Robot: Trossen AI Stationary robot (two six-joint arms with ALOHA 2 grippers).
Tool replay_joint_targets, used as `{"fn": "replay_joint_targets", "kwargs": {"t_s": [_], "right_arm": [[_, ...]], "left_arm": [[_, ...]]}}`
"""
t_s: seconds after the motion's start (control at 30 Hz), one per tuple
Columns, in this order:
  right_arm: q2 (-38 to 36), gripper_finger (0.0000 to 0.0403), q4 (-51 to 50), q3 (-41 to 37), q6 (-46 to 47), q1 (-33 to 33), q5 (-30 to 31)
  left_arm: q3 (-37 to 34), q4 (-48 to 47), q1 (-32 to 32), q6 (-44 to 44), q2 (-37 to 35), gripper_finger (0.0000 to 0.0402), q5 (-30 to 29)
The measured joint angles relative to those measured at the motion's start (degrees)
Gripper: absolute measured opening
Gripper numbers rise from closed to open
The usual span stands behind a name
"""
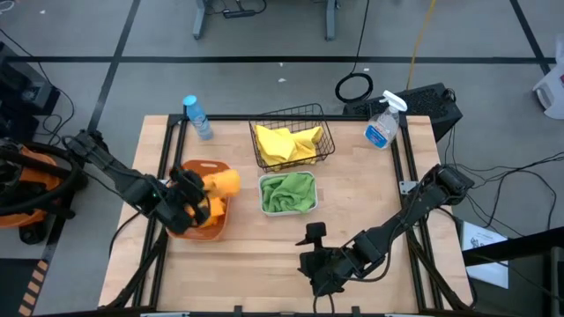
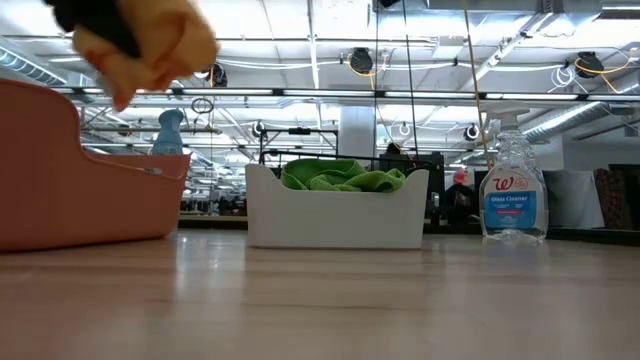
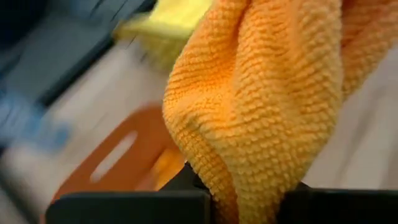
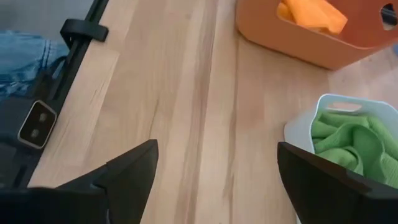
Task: Sort microfiber towel by color & place in baskets
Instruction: Put the orange towel into the orange bin
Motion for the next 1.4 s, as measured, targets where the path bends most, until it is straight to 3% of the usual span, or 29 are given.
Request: {"fn": "replay_joint_targets", "kwargs": {"t_s": [0.1,0.2,0.27,0.33,0.63,0.87,1.2,1.4], "right_arm": [[0.0,0.0318,-0.6,0.0,0.2,0.8,0.1],[0.0,0.0318,-0.8,0.0,0.2,1.4,0.1],[0.0,0.0318,-0.8,0.0,0.2,1.6,0.1],[0.0,0.0318,-0.8,0.0,0.2,1.8,0.4],[0.0,0.0318,-0.8,0.0,0.2,2.2,0.3],[0.0,0.0318,-0.8,0.0,0.2,2.1,0.2],[0.0,0.0318,-0.8,0.0,-0.2,2.1,0.2],[0.0,0.0318,-0.9,0.0,-0.2,2.1,0.1]], "left_arm": [[0.0,-9.3,1.7,-8.3,-0.8,0.0029,7.1],[0.0,-12.1,2.9,-11.1,-0.7,0.0029,15.7],[0.0,-13.0,3.8,-12.9,-0.7,0.0029,16.5],[-0.9,-12.0,4.9,-13.9,-0.5,0.0029,16.6],[-11.6,-1.2,8.2,-10.8,-0.4,0.0029,27.6],[-14.7,-0.9,10.2,-10.9,-0.4,0.004,26.1],[-14.7,-1.3,10.2,-9.2,-0.4,0.0169,24.3],[-12.3,-5.1,10.2,-9.2,-0.4,0.0199,26.2]]}}
